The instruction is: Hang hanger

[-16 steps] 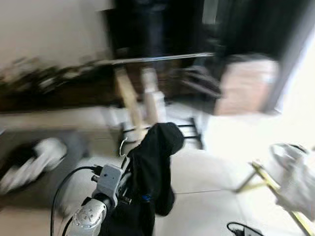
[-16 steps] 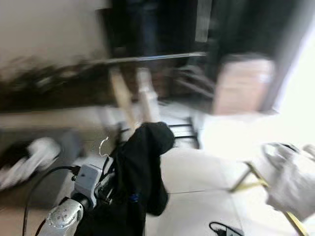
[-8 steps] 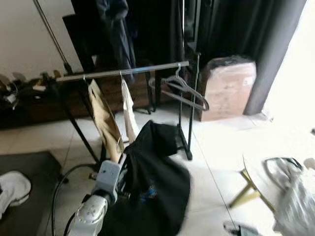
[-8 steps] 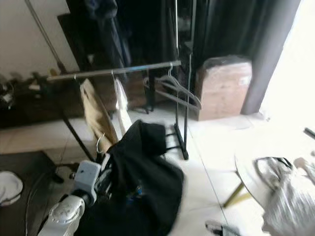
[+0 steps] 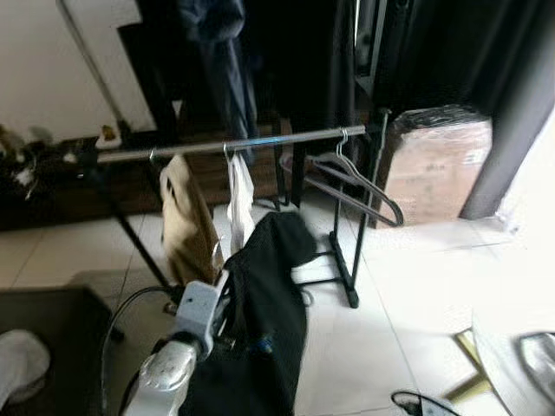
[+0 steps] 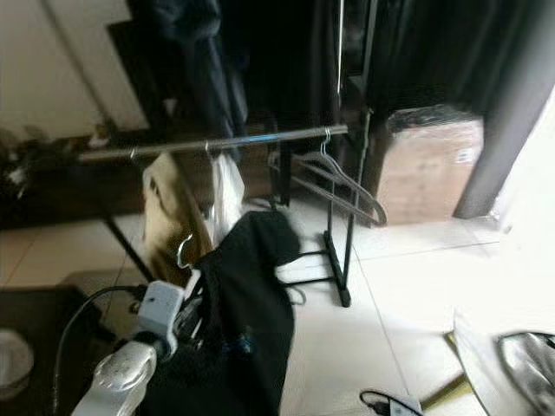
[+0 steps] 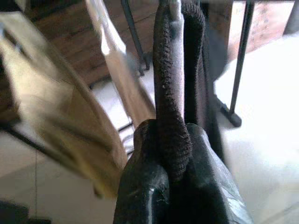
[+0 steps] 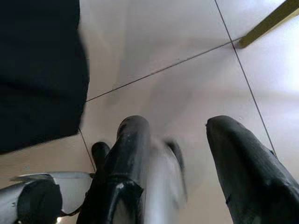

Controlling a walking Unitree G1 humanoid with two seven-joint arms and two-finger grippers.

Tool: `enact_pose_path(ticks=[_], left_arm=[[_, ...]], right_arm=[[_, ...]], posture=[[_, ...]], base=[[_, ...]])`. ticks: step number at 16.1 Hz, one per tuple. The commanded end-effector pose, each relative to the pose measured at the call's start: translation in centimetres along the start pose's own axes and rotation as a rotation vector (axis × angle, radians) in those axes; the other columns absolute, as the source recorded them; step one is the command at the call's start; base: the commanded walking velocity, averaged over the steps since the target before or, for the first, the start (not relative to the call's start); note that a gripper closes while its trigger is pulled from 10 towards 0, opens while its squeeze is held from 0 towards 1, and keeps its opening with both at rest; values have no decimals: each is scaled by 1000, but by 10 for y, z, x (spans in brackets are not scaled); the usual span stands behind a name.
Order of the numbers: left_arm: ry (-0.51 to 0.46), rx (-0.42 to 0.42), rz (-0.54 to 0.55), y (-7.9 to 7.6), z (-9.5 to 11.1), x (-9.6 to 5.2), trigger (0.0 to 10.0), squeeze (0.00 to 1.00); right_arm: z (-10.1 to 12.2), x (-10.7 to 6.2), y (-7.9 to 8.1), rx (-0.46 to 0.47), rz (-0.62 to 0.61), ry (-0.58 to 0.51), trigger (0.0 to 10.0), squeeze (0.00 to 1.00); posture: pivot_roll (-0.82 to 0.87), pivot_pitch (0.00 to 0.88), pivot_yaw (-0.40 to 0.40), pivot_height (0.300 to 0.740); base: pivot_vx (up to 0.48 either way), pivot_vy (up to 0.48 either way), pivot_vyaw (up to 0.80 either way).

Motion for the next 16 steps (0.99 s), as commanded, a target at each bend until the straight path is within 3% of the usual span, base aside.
enact_pose_path(ticks=[1,6,10,13,16], left_arm=[[-42,4,-7,-3,11,5,10000,0],[-40,-7,-5,-7,11,13,10000,0],[1,-127,-78,-17,9,25,10000,0],[22,-46,-157,-28,7,27,10000,0],[20,-1,-113,-28,6,30,10000,0]], right_arm=[[-3,-1,-8,-2,-22,13,10000,0],[-6,-2,-12,-15,-24,24,10000,0],[-3,-1,-12,-32,-22,26,10000,0],[-2,-1,-13,-34,-23,24,10000,0],[-2,-2,-16,-47,-25,31,10000,0]], posture=[[-86,64,58,740],[-87,53,51,740],[-86,58,48,740],[-91,62,49,740],[-79,71,40,740]], base=[[480,0,0],[480,0,0],[201,0,0],[0,0,0],[0,0,0]])
Point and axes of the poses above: a point about 5 cm out from each wrist's last joint towards the gripper, its own x axis pointing out of the wrist towards the gripper, its own z axis along the axis of the wrist's last joint, y = z × x, the point moved 3 cm from there along x, pointing out of the wrist towards the gripper, and after that the axes turned 2 degrees about -x, right-handed, at the moved point
